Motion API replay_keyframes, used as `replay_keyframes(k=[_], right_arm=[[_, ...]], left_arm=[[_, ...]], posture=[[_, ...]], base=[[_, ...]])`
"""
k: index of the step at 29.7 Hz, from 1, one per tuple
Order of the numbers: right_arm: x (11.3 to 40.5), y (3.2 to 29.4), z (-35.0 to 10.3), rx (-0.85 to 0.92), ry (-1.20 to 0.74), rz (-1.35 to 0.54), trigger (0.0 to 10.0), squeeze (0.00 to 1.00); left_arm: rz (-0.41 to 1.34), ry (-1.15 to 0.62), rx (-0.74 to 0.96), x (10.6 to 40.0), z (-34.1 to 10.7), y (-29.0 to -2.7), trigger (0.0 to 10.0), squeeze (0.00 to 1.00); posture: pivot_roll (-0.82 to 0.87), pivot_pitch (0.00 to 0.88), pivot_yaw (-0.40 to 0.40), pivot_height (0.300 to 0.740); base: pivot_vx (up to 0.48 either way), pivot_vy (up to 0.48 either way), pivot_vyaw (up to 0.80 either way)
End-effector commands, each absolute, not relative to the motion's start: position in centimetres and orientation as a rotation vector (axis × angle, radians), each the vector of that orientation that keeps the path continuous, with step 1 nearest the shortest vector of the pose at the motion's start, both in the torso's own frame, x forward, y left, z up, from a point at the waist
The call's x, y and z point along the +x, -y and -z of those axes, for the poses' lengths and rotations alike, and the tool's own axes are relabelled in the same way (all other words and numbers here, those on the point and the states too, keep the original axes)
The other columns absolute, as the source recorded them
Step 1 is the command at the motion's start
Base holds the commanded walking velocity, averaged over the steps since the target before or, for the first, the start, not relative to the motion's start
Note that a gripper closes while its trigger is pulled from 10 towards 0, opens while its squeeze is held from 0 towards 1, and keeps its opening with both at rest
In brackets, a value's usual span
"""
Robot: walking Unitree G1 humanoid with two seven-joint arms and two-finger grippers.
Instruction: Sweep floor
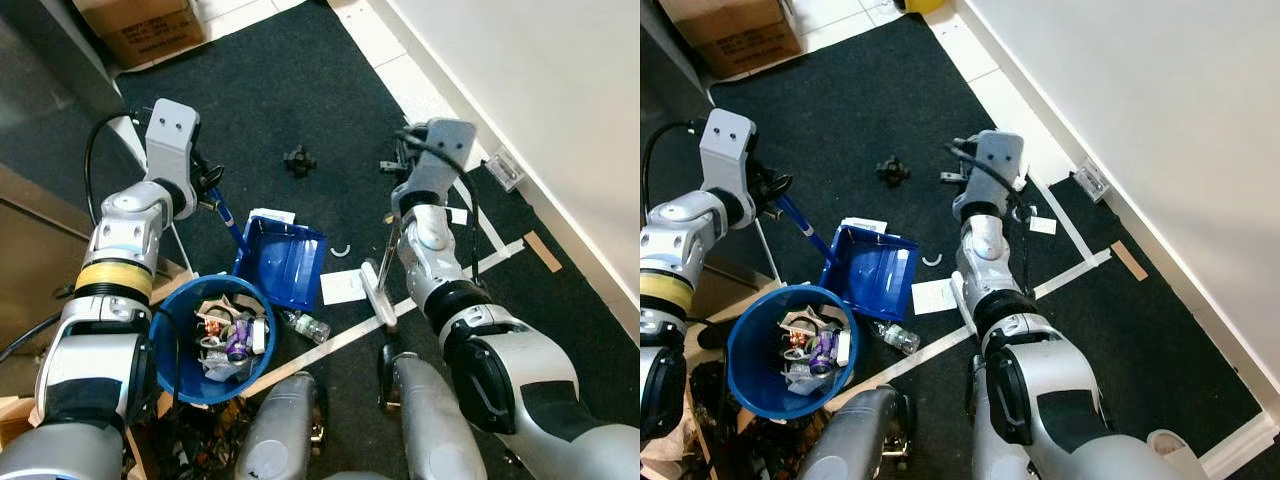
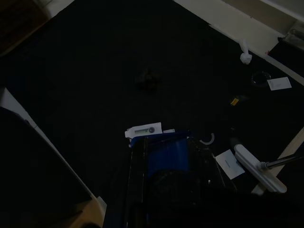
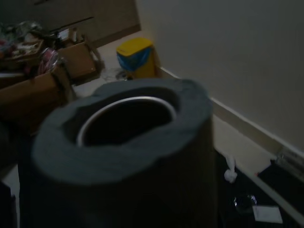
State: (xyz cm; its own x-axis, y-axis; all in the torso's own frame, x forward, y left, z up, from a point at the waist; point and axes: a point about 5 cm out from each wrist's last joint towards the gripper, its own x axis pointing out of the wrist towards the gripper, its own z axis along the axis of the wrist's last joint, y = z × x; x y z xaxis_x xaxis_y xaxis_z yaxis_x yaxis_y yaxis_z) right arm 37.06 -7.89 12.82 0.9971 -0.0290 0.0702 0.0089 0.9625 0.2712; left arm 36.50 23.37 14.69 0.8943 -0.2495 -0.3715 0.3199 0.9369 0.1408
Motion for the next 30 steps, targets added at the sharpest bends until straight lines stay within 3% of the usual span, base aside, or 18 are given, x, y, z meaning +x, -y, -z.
replay_keyframes(k=[1,8,16,24,30], right_arm=[[36.2,5.9,-10.6,0.446,-0.093,0.052,10.0,0.00],[36.7,5.3,-11.4,0.691,-0.136,0.118,10.0,0.00],[37.8,5.3,-13.6,0.735,-0.075,0.098,10.0,0.00],[38.9,6.9,-17.3,0.486,0.144,0.006,10.0,0.00],[39.0,9.3,-18.3,0.319,0.264,0.041,10.0,0.00]], left_arm=[[0.378,-0.519,0.030,35.2,-10.7,-21.0,10.0,0.00],[0.379,-0.520,0.015,35.1,-11.1,-20.4,10.0,0.00],[0.382,-0.513,0.006,35.3,-11.8,-19.6,10.0,0.00],[0.366,-0.517,-0.039,35.6,-12.0,-20.0,10.0,0.00],[0.458,-0.545,-0.045,35.3,-11.7,-19.5,10.0,0.00]], posture=[[0.26,0.299,0.002,0.740],[0.26,0.285,0.001,0.740],[0.25,0.271,-0.001,0.740],[0.19,0.260,0.006,0.740],[0.17,0.257,0.010,0.740]], base=[[0.000,0.000,0.00],[0.000,0.000,0.00],[0.000,0.000,0.00],[0.000,0.000,0.00],[0.000,0.000,0.00]])
